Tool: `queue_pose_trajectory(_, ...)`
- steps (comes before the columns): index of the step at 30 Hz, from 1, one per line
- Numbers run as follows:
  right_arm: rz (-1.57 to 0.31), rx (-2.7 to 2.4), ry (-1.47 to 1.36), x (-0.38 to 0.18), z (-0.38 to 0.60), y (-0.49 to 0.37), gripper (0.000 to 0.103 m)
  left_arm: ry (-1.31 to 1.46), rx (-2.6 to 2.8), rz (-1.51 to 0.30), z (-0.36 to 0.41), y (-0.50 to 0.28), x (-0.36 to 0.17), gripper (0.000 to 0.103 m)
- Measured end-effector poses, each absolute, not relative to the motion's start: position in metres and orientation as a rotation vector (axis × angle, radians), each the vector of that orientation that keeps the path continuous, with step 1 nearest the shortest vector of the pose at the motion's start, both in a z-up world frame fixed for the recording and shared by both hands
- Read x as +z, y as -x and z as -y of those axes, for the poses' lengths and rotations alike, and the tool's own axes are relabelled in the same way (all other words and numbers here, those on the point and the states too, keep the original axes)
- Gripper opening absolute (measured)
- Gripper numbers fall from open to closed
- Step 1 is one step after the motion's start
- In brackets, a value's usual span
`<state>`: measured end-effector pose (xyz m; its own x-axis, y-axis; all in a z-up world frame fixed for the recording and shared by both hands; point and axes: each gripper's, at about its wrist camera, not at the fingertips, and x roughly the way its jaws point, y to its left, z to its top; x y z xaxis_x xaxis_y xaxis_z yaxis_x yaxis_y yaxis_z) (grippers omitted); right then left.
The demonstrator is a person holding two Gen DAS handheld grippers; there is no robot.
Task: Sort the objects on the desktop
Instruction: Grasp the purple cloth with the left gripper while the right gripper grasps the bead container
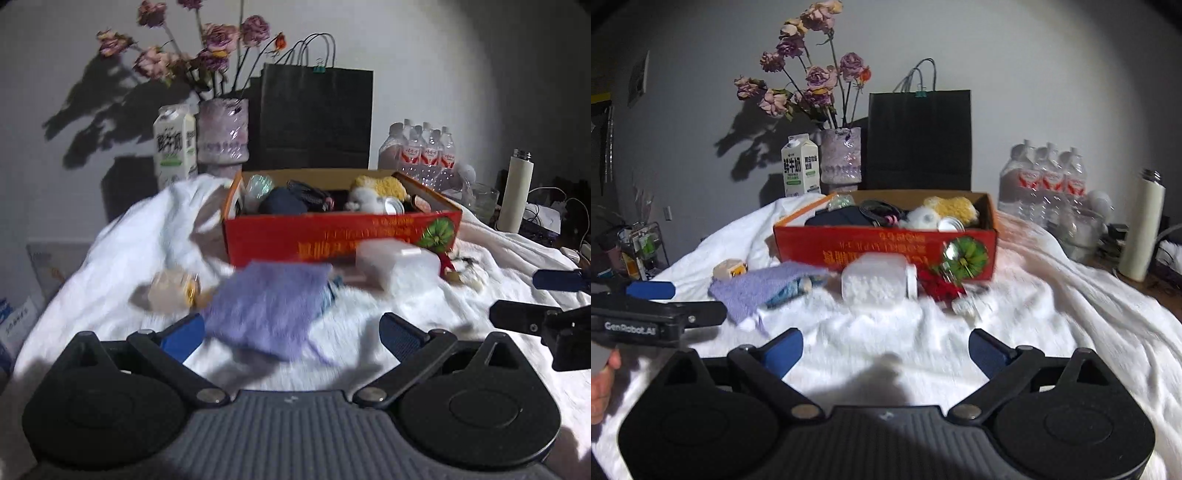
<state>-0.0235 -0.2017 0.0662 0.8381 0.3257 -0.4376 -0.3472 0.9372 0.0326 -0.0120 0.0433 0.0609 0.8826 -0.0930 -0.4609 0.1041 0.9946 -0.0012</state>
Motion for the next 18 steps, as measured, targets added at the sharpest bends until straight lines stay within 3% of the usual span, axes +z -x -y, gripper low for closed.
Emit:
queue_pose_trajectory(4, -0.457, 0.340, 0.063, 0.059, 0.184, -0.020, 0.094, -0.073, -0.053, -0.529, -0.043, -0.038, 0.047, 0.099)
queue_pose_trajectory(7, -0.488, 0.342, 0.020, 0.050, 0.175, -0.045, 0.087, -0.073, -0.094, -0.532, -0.046, -0.052, 0.040, 0.097)
queue_pose_trajectory(12, -0.530, 0.327, -0.012, 0.039, 0.160, -0.070, 0.085, -0.071, -0.116, -0.580, -0.044, -0.062, 0.028, 0.090)
queue_pose_trajectory(13, -0.538, 0.325, -0.009, 0.038, 0.158, -0.073, 0.081, -0.070, -0.115, -0.579, -0.044, -0.062, 0.027, 0.078)
queue_pose_trajectory(15, -0.556, 0.323, -0.001, 0.034, 0.153, -0.078, 0.072, -0.061, -0.118, -0.578, -0.047, -0.060, 0.028, 0.070)
queue_pose_trajectory(16, -0.559, 0.312, 0.016, 0.033, 0.151, -0.079, 0.066, -0.066, -0.113, -0.571, -0.047, -0.058, 0.029, 0.061)
queue_pose_trajectory(18, -0.554, 0.313, 0.021, 0.031, 0.150, -0.078, 0.065, -0.076, -0.093, -0.561, -0.049, -0.055, 0.033, 0.043)
